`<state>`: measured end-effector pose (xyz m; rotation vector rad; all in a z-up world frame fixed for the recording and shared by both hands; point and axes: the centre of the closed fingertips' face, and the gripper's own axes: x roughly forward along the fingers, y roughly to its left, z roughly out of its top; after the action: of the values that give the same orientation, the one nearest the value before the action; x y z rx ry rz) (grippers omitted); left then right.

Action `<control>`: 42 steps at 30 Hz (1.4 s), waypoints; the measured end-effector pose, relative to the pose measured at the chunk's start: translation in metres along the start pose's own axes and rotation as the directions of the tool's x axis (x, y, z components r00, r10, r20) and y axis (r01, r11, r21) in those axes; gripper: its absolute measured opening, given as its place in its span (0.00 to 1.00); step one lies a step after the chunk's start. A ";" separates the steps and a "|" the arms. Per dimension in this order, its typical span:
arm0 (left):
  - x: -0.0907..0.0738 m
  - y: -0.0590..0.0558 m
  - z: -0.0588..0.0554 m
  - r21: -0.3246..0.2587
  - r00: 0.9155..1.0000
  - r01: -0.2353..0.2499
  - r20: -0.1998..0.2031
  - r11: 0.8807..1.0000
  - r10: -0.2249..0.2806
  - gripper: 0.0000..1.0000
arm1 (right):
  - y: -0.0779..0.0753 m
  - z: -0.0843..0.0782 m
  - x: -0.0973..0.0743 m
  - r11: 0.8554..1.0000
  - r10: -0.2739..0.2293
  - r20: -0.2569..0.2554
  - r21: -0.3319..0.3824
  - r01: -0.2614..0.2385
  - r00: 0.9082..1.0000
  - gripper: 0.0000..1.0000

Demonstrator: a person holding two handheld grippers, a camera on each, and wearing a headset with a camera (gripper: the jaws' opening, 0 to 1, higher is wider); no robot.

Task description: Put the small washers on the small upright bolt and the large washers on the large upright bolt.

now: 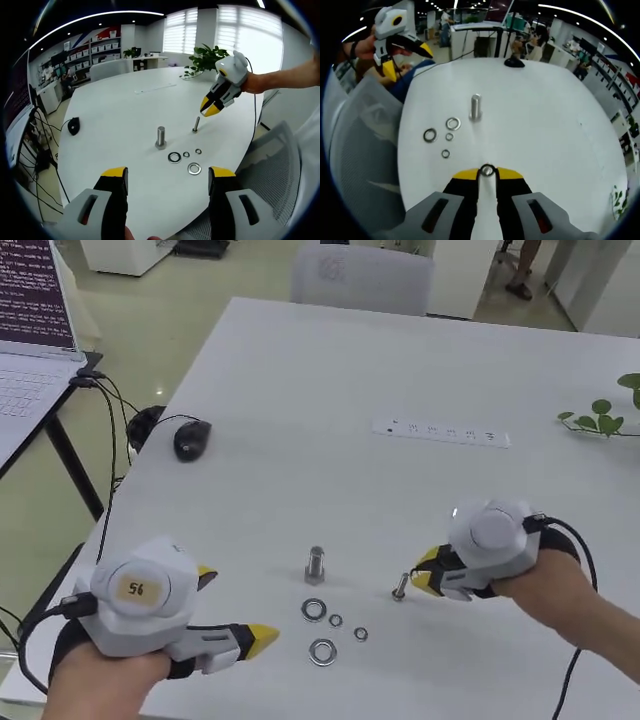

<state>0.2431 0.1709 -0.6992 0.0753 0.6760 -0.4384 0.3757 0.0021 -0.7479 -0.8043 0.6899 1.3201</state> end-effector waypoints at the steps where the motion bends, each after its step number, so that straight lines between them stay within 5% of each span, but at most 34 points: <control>1: 0.000 0.000 0.000 -0.002 1.000 -0.001 0.001 1.000 0.001 0.65 | 0.000 0.000 0.001 1.000 0.003 -0.005 -0.007 -0.003 1.000 0.14; 42: -0.001 0.003 -0.004 -0.010 1.000 -0.005 -0.004 1.000 0.005 0.65 | 0.002 -0.012 0.025 0.993 0.056 -0.139 -0.090 -0.069 0.989 0.14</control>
<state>0.2416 0.1750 -0.7016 0.0685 0.6820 -0.4299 0.3769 0.0059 -0.7758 -0.9633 0.7705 1.3720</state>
